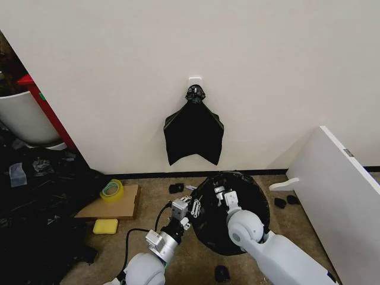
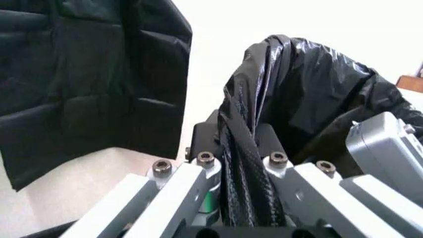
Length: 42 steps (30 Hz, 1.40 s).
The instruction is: Place the garbage bag over the trash bin.
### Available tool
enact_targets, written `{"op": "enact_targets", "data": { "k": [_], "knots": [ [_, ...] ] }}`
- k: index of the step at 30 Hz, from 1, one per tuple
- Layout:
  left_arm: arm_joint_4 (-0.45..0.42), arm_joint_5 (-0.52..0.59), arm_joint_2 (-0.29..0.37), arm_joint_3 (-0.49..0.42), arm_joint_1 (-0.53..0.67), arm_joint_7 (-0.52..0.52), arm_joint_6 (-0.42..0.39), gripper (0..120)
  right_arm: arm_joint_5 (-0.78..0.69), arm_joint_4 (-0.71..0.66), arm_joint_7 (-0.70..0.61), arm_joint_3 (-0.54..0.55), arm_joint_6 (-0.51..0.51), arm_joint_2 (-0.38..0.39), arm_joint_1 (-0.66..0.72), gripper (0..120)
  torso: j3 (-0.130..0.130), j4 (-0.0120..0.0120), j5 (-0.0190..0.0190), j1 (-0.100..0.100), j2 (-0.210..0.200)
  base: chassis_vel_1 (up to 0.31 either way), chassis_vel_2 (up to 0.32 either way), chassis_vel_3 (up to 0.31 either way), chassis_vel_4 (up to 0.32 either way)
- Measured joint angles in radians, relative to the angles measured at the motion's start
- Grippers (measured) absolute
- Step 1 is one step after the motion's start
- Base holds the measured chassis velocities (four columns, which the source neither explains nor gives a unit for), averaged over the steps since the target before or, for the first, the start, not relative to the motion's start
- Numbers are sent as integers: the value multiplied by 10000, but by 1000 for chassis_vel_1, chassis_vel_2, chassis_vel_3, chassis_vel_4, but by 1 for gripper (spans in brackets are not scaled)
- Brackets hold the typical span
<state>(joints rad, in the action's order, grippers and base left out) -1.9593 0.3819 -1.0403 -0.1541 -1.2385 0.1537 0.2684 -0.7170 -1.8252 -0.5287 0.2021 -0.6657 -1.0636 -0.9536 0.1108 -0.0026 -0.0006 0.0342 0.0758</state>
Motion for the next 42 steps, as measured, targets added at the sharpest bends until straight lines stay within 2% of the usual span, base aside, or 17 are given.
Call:
{"op": "enact_targets", "data": {
  "k": [13, 19, 31, 36, 42],
  "knots": [
    [28, 21, 5, -231, 150, 33, -8, 4, -13, 191, 34, -90, 167, 25, 196, 0, 0, 3, 1, 0, 0, 0, 0, 0, 0],
    [22, 31, -1, -205, 158, 46, 3, 4, 51, 145, 55, 33, 46, 378, -101, 0, 0, -2, 1, 0, 0, 0, 0, 0, 0],
    [-52, -41, -24, -339, 119, 49, 19, 4, 223, 128, 17, 215, -35, -40, 45, 0, 0, 2, -2, 0, 0, 0, 0, 0, 0],
    [-134, 44, 138, -280, 113, 50, -8, 4, 209, 437, -77, -55, 167, 23, 154, 0, 0, 2, 0, 0, 0, 0, 0, 0, 0],
    [-128, 38, 54, -262, 37, 33, -18, 4, 203, 136, -58, -19, 106, 146, -106, 0, 0, 0, 0, 0, 0, 0, 0, 0, 0]
  ]
}}
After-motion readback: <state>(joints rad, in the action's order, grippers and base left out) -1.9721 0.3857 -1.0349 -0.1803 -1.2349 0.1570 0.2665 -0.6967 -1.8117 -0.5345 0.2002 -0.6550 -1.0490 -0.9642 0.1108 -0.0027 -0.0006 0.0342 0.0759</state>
